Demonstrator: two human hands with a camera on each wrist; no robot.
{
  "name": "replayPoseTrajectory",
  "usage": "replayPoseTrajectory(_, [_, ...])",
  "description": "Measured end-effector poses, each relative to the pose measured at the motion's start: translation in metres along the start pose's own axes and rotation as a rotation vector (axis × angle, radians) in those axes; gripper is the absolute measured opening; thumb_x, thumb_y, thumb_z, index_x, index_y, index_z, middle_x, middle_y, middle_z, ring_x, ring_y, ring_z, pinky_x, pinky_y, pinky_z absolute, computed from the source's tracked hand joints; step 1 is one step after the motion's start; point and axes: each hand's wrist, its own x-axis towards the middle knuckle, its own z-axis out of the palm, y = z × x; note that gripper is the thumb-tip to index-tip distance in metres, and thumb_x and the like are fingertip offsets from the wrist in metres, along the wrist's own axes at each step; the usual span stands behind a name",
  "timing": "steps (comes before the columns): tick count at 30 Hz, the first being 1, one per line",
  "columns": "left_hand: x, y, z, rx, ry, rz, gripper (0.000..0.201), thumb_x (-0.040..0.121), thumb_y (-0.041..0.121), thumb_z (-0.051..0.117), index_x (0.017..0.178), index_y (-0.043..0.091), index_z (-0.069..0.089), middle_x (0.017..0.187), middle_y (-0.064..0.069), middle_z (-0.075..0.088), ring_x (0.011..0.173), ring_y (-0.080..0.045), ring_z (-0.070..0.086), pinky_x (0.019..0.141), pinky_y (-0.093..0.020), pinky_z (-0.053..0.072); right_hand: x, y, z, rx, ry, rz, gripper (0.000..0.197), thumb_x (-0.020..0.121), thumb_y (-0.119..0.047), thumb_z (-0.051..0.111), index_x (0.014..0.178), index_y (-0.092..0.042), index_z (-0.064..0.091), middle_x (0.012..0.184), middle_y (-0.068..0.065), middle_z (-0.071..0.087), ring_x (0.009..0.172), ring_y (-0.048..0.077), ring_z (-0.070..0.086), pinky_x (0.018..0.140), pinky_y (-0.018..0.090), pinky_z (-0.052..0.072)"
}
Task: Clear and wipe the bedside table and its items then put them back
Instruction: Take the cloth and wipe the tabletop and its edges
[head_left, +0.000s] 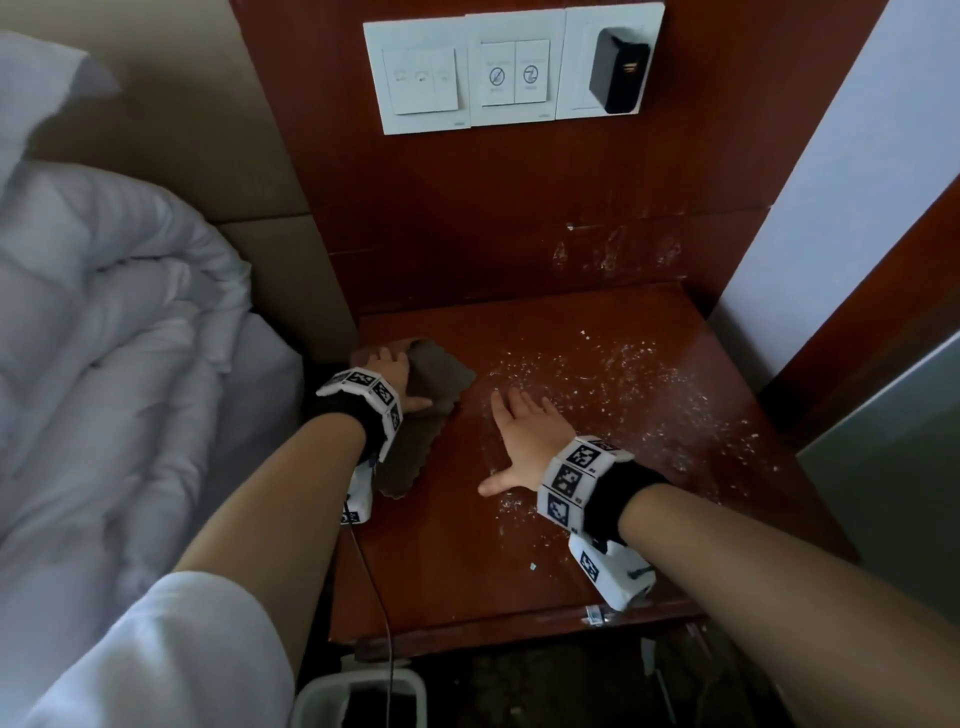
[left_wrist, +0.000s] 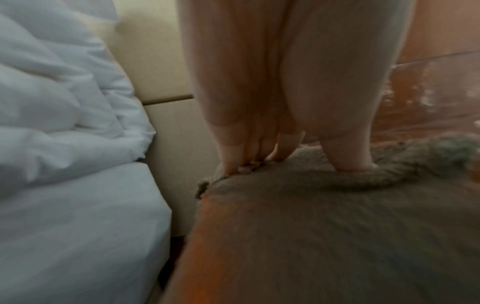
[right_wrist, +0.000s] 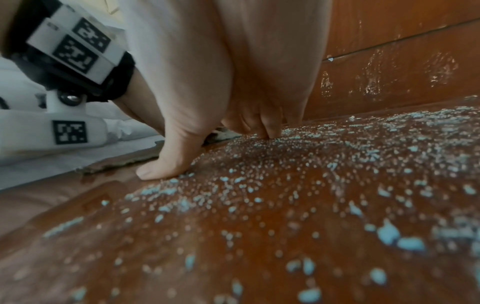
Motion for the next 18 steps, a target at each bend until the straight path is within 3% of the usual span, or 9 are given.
replayPoseTrajectory(11, [-0.054,0.01,0.031,-0.047,-0.087,0.06,0.09,0.091,0.051,0.049,0.15,0.006,-0.001,0.157,-0.017,-0.006,0.145,-0.035,0.004,0.117,-0.042,0.02,-0.001,0.002,0.005,0.03,0.03,0.008,0.12,0.073,-0.066,0.062,0.149,-0.009,-0.01,0.158,0.014,-0.006,0.147,0.026,0.001,0.119,0.046,0.004])
replayPoseTrajectory(18, [-0.06,0.018,0.035,-0.106,-0.082,0.05,0.089,0.092,0.049,0.048,0.15,0.005,-0.002,0.157,-0.018,-0.009,0.145,-0.036,-0.001,0.118,-0.044,0.017,-0.026,0.022,0.004,0.131,0.137,-0.002,0.1,0.084,-0.063,0.048,0.15,-0.01,-0.005,0.159,0.01,-0.006,0.147,0.021,0.0,0.119,0.041,0.003])
